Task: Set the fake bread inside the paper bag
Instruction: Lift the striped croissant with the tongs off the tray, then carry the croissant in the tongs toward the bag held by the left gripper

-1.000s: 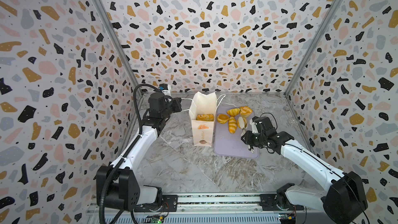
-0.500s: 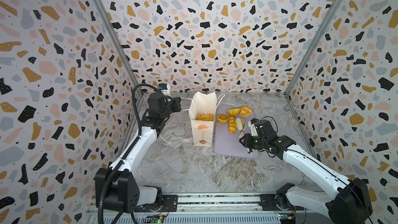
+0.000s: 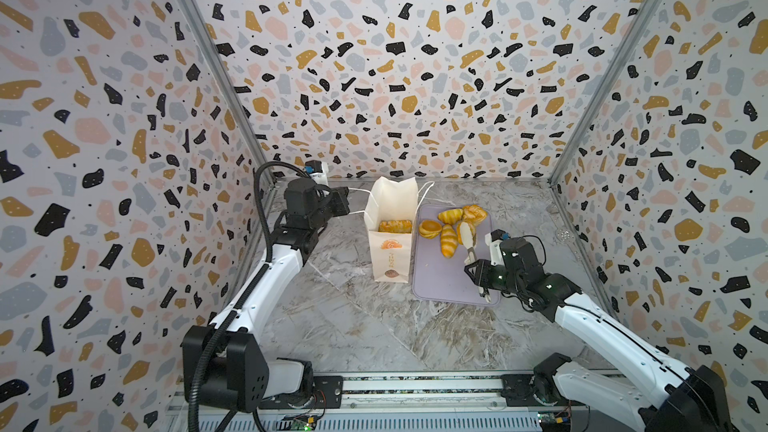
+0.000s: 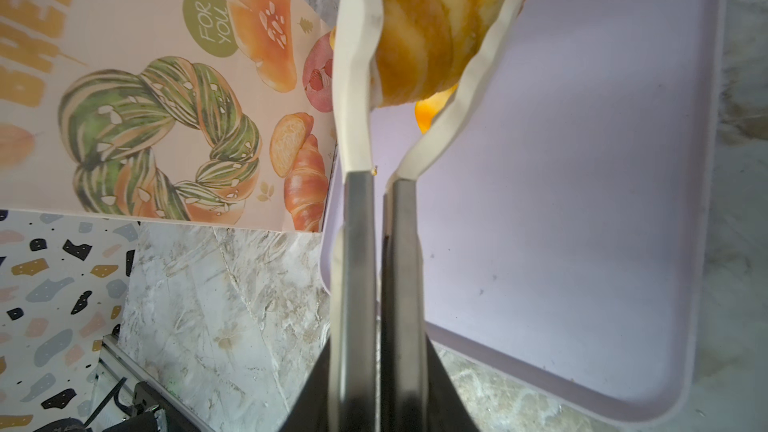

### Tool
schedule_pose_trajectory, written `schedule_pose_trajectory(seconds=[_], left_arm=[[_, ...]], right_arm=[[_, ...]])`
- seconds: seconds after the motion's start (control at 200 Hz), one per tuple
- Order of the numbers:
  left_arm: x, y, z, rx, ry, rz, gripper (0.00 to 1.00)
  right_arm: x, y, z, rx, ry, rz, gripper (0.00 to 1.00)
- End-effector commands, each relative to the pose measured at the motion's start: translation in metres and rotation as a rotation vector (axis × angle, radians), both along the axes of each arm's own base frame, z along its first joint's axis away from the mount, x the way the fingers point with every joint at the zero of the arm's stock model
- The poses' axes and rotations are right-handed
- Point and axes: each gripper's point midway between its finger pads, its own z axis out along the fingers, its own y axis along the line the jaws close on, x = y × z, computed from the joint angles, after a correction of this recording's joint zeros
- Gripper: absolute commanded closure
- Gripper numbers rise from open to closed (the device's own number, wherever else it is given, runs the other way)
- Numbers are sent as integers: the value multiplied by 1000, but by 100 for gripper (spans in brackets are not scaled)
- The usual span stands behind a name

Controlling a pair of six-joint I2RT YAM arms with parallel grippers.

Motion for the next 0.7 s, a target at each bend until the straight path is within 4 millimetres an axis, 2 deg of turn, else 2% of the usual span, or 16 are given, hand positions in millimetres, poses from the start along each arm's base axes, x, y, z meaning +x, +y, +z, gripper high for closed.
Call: schedule_pose_trajectory(seconds=[0.0,0.165,0.696], left_arm=[[-1,-3,10,-7,-46,-8,100],[2,-5,5,-13,-32,-16,100],[1,-4,6,-7,-37,-13,100]], right_arm=[[6,5,37,64,-138,14,80],[3,5,51,110,-208,19,81],[4,7,83,140,-306,39,83]])
